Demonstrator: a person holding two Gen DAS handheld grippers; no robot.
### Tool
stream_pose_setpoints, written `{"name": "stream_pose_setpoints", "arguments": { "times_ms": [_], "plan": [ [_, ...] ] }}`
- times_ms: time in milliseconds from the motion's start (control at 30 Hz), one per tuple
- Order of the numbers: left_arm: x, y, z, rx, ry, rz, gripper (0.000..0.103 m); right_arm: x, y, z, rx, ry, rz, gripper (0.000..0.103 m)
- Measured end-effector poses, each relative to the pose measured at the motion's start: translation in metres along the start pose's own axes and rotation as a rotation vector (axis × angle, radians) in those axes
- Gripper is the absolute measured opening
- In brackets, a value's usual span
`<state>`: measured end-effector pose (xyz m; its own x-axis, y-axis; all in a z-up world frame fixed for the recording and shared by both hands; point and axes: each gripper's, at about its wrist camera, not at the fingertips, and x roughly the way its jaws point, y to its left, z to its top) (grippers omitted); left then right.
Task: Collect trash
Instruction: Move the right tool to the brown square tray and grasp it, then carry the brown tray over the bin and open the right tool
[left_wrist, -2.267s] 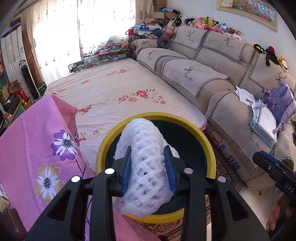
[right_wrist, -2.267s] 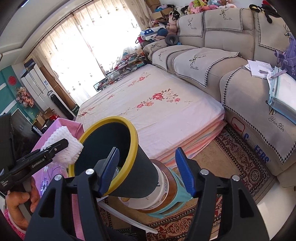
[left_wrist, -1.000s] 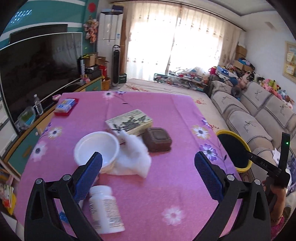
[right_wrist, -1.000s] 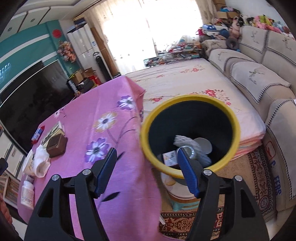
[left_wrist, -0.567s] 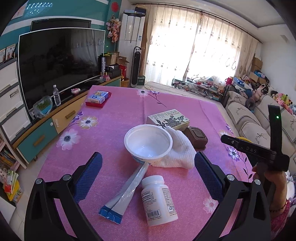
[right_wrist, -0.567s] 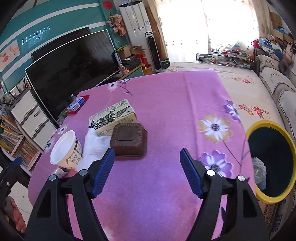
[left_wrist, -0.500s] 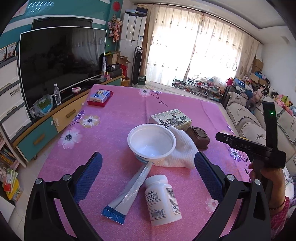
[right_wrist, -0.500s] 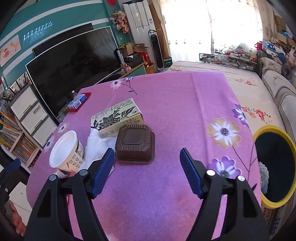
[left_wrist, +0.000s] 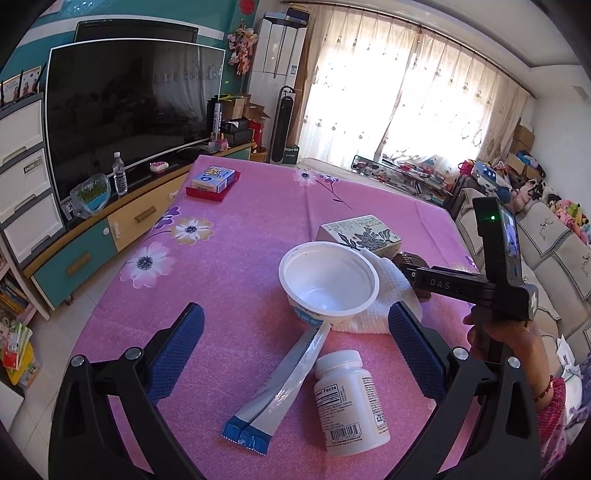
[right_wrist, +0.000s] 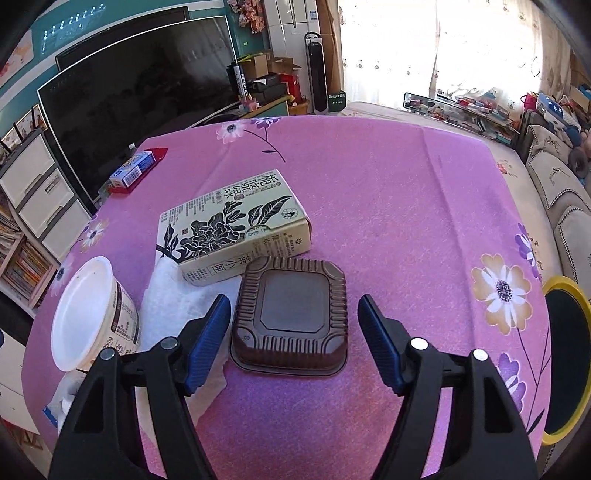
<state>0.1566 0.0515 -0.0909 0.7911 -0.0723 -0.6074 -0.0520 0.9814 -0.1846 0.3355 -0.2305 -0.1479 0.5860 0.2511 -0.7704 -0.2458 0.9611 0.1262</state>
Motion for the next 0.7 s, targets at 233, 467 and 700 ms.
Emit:
{"name": "stream_pose_setpoints", "arguments": {
  "times_ms": [233,467,700],
  "plan": [
    [0.01,-0.003,-0.005,0.007,0.02,-0.003,0.098,0.008,-0.004,-0.002,0.007,-0.003,-0.017,0.056],
    [0.009,-0.009,-0.007,0.025,0.017,0.003,0.098,-0.012,-0.015,-0.004,0.031,-0.046,-0.01,0.056],
    [0.012,-0.015,-0.007,0.04,0.019,0.004,0.098,-0.083,-0.054,-0.014,0.119,-0.195,-0.02,0.056]
  ]
}}
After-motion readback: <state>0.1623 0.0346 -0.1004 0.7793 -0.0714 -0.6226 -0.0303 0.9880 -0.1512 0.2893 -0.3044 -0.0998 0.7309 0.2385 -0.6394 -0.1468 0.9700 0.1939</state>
